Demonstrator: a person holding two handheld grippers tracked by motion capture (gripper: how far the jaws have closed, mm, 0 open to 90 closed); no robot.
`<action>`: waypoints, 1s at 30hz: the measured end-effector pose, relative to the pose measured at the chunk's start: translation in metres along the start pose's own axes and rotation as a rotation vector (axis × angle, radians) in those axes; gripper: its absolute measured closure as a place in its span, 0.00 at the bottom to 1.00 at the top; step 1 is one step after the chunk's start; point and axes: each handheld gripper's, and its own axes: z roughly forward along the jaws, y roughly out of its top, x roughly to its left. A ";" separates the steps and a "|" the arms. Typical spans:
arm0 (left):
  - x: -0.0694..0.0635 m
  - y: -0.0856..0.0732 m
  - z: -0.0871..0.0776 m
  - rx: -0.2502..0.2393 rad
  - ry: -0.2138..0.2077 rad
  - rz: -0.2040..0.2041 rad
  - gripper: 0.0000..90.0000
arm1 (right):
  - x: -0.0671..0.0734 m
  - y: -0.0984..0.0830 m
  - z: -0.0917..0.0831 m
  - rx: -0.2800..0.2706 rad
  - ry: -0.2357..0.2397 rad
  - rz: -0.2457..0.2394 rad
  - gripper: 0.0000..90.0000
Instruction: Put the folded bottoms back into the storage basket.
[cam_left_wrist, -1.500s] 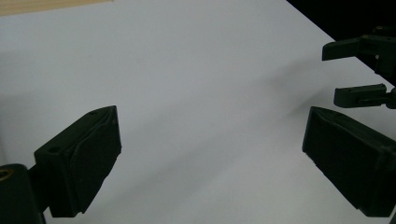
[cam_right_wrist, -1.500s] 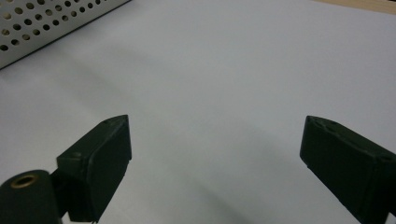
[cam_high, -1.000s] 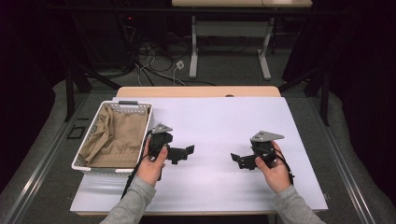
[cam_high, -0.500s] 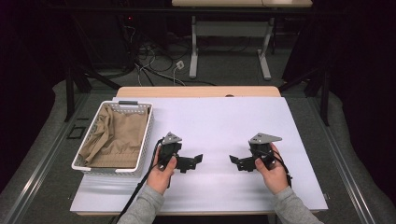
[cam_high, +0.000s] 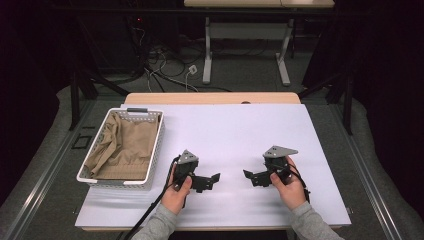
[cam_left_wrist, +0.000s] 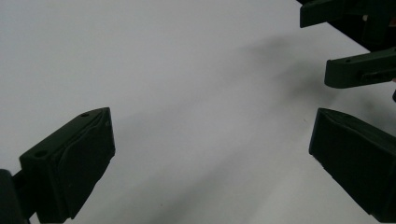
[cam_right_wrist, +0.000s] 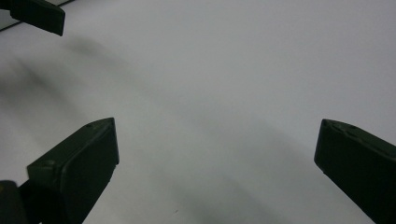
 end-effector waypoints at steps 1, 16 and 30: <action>0.000 -0.001 0.001 0.002 -0.002 0.004 0.00 | 0.000 -0.001 0.001 -0.001 0.000 0.003 0.00; 0.004 -0.007 0.004 0.010 0.012 -0.012 0.00 | -0.006 -0.008 0.001 -0.003 -0.009 0.034 0.00; 0.010 -0.005 -0.002 -0.006 0.023 -0.030 0.00 | -0.008 -0.011 0.003 0.008 -0.013 0.053 0.00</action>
